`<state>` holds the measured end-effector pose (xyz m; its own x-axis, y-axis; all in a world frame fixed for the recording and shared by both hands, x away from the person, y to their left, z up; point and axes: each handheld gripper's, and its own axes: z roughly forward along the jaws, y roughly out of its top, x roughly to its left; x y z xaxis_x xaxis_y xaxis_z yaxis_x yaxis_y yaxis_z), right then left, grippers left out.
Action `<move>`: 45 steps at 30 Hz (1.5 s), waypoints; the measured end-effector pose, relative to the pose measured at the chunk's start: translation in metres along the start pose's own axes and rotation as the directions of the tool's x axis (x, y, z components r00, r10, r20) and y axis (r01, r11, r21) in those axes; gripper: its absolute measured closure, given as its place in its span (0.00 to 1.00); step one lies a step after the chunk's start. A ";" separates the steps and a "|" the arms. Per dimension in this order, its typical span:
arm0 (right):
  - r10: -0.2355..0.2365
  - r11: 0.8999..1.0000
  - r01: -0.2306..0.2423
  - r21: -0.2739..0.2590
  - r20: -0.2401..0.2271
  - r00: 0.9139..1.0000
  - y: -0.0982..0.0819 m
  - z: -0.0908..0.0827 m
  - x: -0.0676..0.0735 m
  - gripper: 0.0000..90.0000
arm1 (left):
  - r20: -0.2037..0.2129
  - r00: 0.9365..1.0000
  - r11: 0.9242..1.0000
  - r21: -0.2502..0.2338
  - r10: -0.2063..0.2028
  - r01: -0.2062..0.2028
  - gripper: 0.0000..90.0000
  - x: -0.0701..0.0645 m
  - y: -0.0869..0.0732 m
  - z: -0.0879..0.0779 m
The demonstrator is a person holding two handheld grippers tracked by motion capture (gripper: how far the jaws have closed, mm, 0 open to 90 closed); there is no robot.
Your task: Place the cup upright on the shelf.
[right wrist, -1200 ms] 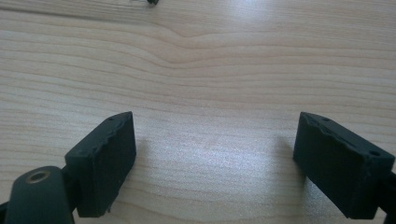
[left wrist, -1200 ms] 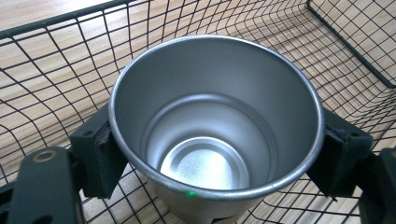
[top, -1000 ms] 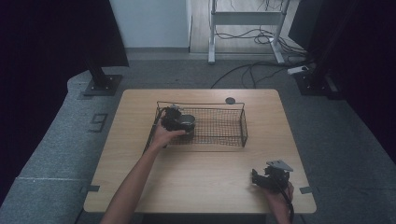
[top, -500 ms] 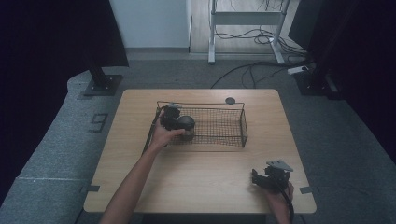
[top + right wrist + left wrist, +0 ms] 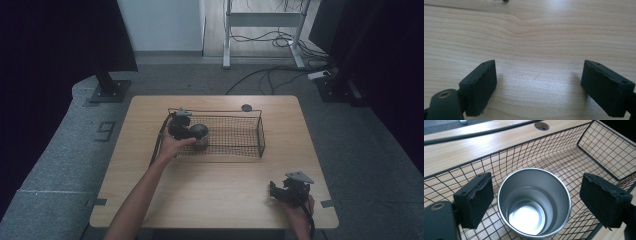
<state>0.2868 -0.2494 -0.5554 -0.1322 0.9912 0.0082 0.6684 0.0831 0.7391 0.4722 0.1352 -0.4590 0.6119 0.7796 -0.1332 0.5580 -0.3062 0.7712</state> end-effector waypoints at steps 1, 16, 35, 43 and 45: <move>0.000 1.000 0.000 0.000 0.000 1.000 0.000 0.000 0.000 0.14 | 0.001 1.000 1.000 -0.004 0.001 -0.001 0.14 0.000 0.000 -0.002; 0.000 1.000 0.000 0.000 0.000 1.000 0.000 0.000 0.000 0.15 | 0.017 0.999 0.996 -0.080 0.036 -0.034 0.15 -0.006 -0.001 -0.036; 0.003 1.000 -0.003 0.001 0.000 1.000 0.000 0.000 0.000 0.14 | 0.060 0.996 0.987 -0.146 0.072 -0.063 0.15 -0.023 -0.038 -0.087; 0.002 1.000 -0.002 0.001 0.000 1.000 0.000 0.000 0.000 0.14 | 0.094 0.994 0.988 -0.153 0.052 -0.038 0.15 -0.021 -0.070 -0.098; 0.002 1.000 -0.002 0.001 0.000 1.000 0.000 0.000 0.000 0.14 | 0.090 0.994 0.988 -0.151 0.054 -0.039 0.16 -0.022 -0.075 -0.099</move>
<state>0.2870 -0.2493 -0.5552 -0.1316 0.9913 0.0096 0.6695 0.0817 0.7383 0.3610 0.1952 -0.4521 0.6891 0.7096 -0.1473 0.4423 -0.2507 0.8611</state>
